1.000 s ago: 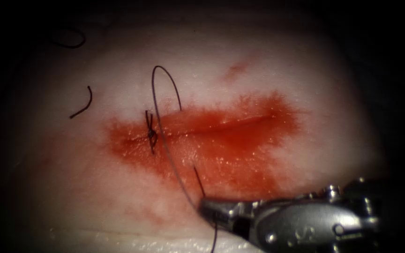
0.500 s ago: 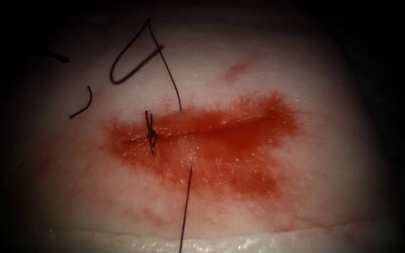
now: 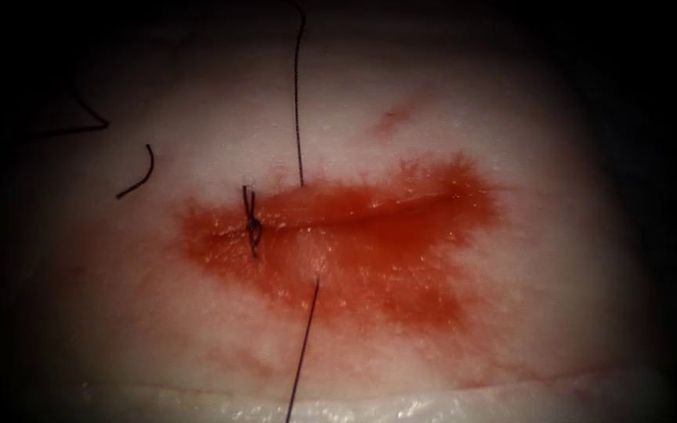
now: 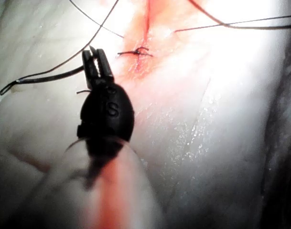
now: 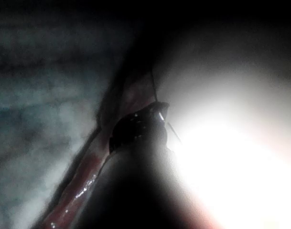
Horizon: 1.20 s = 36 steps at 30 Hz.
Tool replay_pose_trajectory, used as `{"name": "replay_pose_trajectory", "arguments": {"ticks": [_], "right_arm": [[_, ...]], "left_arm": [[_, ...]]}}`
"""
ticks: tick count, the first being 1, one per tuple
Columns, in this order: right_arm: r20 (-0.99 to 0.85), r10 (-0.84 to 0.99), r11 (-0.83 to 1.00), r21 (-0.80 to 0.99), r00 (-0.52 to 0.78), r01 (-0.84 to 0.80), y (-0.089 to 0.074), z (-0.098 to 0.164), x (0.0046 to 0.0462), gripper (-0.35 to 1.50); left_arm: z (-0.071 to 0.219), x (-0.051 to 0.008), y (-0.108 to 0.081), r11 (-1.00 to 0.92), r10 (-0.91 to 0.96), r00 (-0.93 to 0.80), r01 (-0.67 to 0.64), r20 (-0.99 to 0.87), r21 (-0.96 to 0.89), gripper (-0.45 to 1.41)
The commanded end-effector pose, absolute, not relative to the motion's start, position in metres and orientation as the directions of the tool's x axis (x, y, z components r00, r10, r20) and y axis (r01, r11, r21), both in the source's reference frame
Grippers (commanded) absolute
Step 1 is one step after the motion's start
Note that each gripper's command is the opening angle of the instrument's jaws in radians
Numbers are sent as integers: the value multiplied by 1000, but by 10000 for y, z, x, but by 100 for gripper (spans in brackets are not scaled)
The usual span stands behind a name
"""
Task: Wound Closure
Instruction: Grasp suture with right jaws and pull away to lengthen
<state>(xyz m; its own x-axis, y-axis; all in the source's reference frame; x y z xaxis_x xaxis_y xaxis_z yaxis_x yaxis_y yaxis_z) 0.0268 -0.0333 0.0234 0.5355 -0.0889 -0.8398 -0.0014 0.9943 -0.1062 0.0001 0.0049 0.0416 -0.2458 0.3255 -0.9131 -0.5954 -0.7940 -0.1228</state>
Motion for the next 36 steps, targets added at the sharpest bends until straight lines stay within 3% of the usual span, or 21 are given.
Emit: {"name": "replay_pose_trajectory", "arguments": {"ticks": [1, 4, 6, 28, 36], "right_arm": [[-844, -89, 993, -116, 529, -18, -317, 243, 268, 98], [-853, -124, 983, -175, 507, -55, -272, 259, 257, 128], [-865, -117, 978, -186, 488, -96, -253, 272, 252, 135], [-855, -152, 968, -230, 497, -101, -183, 407, 226, 130], [-847, -154, 962, -245, 509, -117, -193, 443, 234, 128]], "left_arm": [[422, -5, 48, -794, 325, -245, -595, -913, -123, -45], [422, -5, 48, -794, 325, -245, -595, -913, -123, -45], [422, -5, 48, -794, 325, -245, -595, -913, -123, -45], [426, -6, 48, -794, 328, -246, -594, -912, -126, -45], [429, -6, 48, -794, 331, -245, -595, -911, -129, -45]]}}
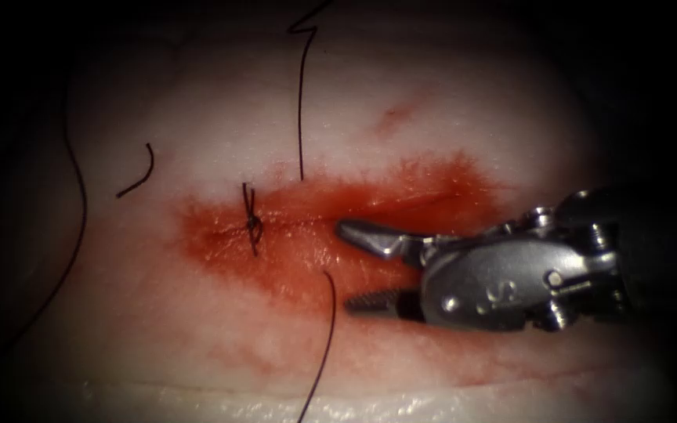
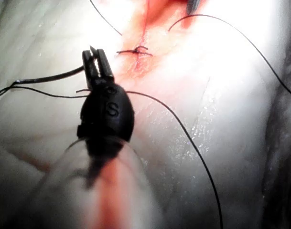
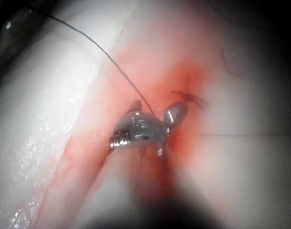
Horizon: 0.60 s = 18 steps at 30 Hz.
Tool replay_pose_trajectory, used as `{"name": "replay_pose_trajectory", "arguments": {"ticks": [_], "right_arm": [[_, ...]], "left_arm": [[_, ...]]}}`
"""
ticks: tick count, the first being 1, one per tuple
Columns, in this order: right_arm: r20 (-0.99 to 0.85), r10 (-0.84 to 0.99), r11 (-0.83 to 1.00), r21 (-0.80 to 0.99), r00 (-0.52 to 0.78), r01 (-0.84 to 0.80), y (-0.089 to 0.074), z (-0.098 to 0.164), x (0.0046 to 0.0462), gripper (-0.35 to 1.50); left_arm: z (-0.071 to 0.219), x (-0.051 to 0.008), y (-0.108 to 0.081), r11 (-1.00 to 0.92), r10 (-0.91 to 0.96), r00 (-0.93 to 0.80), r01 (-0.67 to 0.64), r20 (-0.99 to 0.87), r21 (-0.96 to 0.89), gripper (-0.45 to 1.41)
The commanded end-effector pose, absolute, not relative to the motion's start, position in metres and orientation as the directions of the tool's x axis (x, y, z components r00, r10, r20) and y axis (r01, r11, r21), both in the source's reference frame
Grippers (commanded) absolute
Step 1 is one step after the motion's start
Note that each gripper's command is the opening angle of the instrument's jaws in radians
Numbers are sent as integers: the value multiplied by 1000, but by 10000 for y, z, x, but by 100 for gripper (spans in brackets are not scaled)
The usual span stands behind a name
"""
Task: Wound Closure
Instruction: Grasp suture with right jaws and pull away to lengthen
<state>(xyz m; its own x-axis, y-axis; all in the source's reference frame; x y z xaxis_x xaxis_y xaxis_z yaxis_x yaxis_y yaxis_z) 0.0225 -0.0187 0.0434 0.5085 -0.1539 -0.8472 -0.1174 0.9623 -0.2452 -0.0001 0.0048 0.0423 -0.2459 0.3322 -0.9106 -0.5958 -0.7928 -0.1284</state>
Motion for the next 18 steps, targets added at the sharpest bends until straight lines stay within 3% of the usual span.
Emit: {"name": "replay_pose_trajectory", "arguments": {"ticks": [1, 5, 9, 11, 12, 13, 18], "right_arm": [[-843, -157, 961, -249, 514, -116, -195, 446, 236, 128], [-835, -169, 959, -263, 523, -109, -205, 458, 244, 126], [-842, -154, 962, -247, 517, -117, -206, 458, 248, 106], [-844, -147, 963, -241, 516, -120, -206, 456, 248, 64], [-850, -124, 967, -220, 512, -131, -207, 455, 247, 4], [-855, -101, 969, -200, 509, -143, -208, 454, 248, -35], [-856, -53, 972, -162, 513, -170, -214, 450, 246, -35]], "left_arm": [[429, -6, 48, -793, 331, -245, -595, -911, -128, -45], [429, -6, 48, -795, 332, -247, -593, -910, -128, -45], [429, -6, 48, -793, 336, -244, -595, -910, -134, -45], [429, -6, 47, -793, 336, -244, -595, -910, -134, -45], [429, -6, 47, -793, 336, -244, -595, -910, -134, -45], [429, -6, 47, -793, 336, -244, -595, -910, -134, -45], [429, -6, 47, -793, 336, -244, -595, -910, -134, -45]]}}
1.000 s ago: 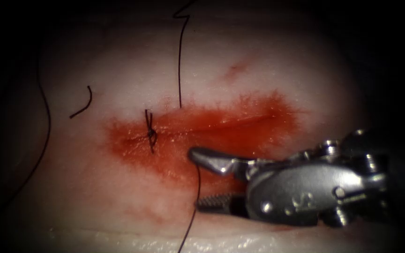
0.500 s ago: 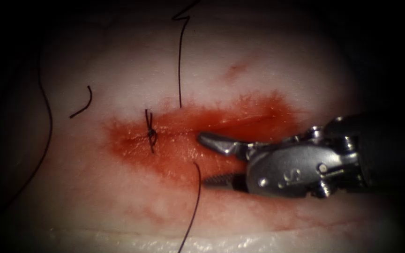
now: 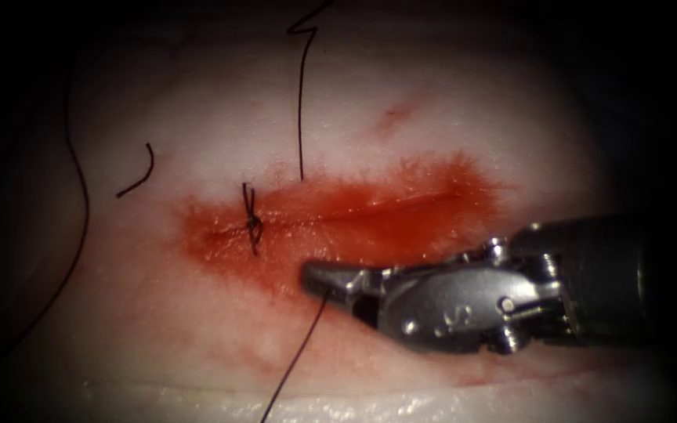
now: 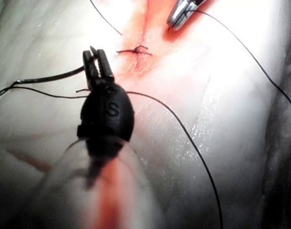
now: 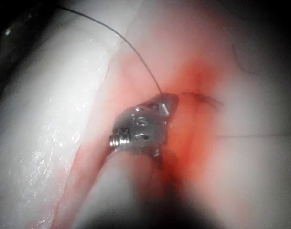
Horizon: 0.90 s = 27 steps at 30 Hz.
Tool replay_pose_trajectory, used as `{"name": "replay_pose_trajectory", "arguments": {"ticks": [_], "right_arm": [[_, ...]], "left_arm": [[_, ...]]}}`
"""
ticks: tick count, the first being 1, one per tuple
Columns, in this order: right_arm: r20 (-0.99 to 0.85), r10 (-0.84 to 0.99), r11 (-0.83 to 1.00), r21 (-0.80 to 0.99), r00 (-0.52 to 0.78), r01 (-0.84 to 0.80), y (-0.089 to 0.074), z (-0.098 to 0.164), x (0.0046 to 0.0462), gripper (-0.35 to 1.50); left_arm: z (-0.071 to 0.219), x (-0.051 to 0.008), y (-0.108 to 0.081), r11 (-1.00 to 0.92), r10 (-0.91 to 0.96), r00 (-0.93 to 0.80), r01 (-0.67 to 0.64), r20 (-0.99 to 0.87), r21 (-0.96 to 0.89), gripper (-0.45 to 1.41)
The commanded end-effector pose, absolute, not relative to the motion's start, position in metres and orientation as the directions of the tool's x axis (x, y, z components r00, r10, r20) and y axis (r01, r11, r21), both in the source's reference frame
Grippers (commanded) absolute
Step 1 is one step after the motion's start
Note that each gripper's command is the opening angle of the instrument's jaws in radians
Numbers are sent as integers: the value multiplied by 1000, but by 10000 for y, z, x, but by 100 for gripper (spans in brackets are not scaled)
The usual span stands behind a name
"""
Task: Wound Closure
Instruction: Grasp suture with right jaws and pull away to lengthen
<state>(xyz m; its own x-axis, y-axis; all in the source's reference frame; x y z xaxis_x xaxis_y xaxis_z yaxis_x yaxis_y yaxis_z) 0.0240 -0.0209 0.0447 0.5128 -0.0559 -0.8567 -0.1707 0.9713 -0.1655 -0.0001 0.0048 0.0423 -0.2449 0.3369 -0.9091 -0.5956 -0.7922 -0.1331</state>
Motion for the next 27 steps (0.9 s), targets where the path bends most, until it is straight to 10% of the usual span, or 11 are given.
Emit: {"name": "replay_pose_trajectory", "arguments": {"ticks": [1, 27], "right_arm": [[-857, -41, 971, -154, 513, -180, -216, 449, 245, -35], [-867, 10, 977, -98, 498, -190, -291, 345, 256, -35]], "left_arm": [[429, -6, 47, -793, 336, -244, -595, -910, -134, -45], [429, -8, 47, -791, 338, -248, -597, -908, -132, -45]]}}
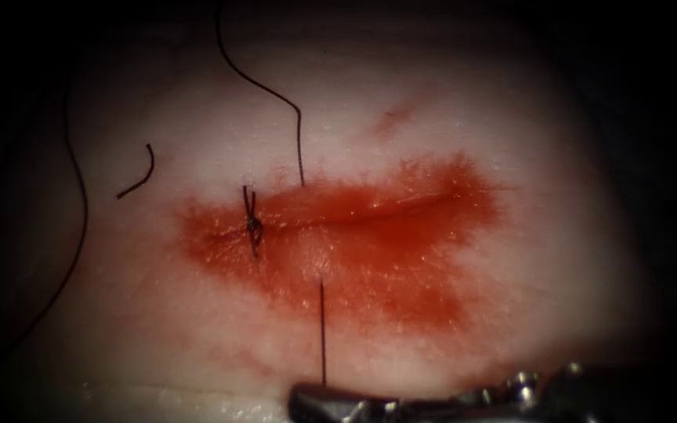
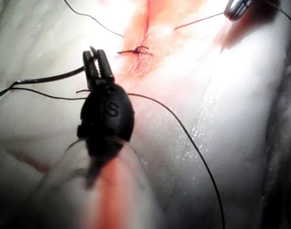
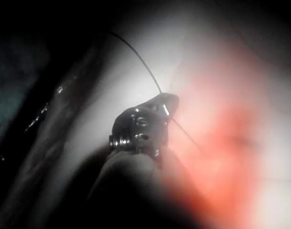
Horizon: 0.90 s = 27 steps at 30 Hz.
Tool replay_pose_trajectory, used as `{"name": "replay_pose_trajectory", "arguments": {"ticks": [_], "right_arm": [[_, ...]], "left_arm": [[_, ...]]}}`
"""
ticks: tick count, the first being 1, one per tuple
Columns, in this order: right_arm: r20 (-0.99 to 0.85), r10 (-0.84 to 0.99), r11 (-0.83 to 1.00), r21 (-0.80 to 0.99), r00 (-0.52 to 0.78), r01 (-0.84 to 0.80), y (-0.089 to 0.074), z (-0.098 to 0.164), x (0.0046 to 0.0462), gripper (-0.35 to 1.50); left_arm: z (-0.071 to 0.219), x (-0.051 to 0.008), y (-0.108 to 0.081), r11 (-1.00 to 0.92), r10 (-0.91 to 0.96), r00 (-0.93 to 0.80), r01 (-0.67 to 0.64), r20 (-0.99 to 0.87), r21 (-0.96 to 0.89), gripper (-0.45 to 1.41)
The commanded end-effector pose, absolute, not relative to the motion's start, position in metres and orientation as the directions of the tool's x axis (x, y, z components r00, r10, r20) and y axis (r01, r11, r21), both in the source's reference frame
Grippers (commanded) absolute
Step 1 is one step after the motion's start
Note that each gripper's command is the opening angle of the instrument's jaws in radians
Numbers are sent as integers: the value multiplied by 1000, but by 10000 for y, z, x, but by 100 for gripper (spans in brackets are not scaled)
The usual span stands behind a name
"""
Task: Wound Closure
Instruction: Grasp suture with right jaws and pull away to lengthen
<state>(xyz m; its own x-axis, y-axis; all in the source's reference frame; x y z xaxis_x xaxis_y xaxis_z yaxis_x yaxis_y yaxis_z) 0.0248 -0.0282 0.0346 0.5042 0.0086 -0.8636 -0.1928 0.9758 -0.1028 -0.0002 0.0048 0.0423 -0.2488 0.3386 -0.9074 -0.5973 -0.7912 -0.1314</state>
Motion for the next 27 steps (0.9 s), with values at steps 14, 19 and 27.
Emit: {"name": "replay_pose_trajectory", "arguments": {"ticks": [14, 19, 27], "right_arm": [[-880, -3, 982, -92, 475, -165, -332, 294, 270, -35], [-881, -8, 984, -91, 473, -153, -340, 286, 274, -35], [-852, -143, 978, -199, 504, -59, -315, 291, 269, 101]], "left_arm": [[429, -8, 47, -791, 338, -248, -597, -908, -131, -45], [429, -8, 47, -791, 338, -248, -597, -908, -131, -45], [430, -8, 47, -791, 338, -248, -598, -908, -131, -45]]}}
